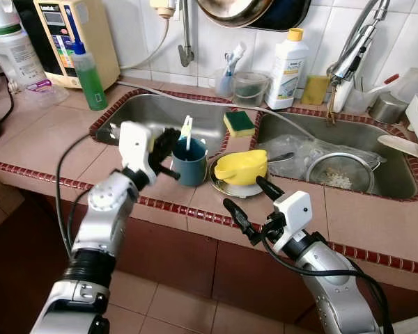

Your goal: Kitchen organization

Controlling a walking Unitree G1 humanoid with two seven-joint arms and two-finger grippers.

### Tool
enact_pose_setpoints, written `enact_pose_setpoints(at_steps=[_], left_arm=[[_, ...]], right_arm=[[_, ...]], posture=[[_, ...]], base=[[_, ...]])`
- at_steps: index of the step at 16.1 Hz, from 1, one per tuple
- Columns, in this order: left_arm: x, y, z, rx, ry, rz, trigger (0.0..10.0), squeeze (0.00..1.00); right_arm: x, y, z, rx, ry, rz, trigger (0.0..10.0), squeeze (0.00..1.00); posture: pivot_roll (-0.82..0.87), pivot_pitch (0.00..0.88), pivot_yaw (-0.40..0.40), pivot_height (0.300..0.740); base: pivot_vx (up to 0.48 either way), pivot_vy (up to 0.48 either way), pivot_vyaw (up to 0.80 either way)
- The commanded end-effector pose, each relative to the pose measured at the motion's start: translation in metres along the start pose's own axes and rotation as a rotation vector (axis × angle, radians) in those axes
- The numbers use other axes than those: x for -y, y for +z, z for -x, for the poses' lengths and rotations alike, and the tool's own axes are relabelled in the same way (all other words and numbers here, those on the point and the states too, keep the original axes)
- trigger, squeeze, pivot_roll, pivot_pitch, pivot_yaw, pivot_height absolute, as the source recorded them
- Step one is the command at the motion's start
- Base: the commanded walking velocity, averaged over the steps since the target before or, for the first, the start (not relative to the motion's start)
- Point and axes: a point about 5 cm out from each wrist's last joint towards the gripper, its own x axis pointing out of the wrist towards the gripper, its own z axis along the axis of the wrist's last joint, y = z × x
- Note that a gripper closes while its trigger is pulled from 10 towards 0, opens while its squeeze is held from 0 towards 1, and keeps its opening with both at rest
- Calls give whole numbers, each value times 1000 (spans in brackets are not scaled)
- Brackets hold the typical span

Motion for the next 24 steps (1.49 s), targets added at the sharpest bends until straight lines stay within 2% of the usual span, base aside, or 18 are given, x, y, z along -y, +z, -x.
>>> enact_pose_setpoints(at_steps=[1, 6, 11, 12, 15, 24], left_arm=[[-3, 13, -4, 32, -10, -24, 10000, 0], [4, 19, -6, 45, -65, -33, 10000, 0], [3, 33, -8, 71, -111, -64, 10000, 0], [2, 34, -8, 69, -106, -100, 10000, 0], [3, 32, -8, 61, -113, -97, 10000, 0], [-15, 50, -6, 99, -78, -145, 10000, 0]], right_arm=[[0, 7, -3, 22, 5, 2, 10000, 0], [-1, 7, -4, 25, 7, -1, 10000, 0], [-1, 7, -6, 27, 14, -1, 10000, 0], [-1, 7, -6, 27, 18, 1, 10000, 0], [-2, 7, -7, 26, 25, 1, 10000, 0], [0, 10, -11, 41, 38, 8, 10000, 0]], posture=[[-120, 37, 51, 740], [-118, 35, 50, 740], [-118, 26, 47, 740], [-117, 21, 46, 740], [-120, 11, 45, 740], [-125, 0, 39, 740]], base=[[0, 0, 0], [0, 0, 0], [0, 0, 0], [0, 0, 0], [0, 0, 0], [0, 0, 0]])
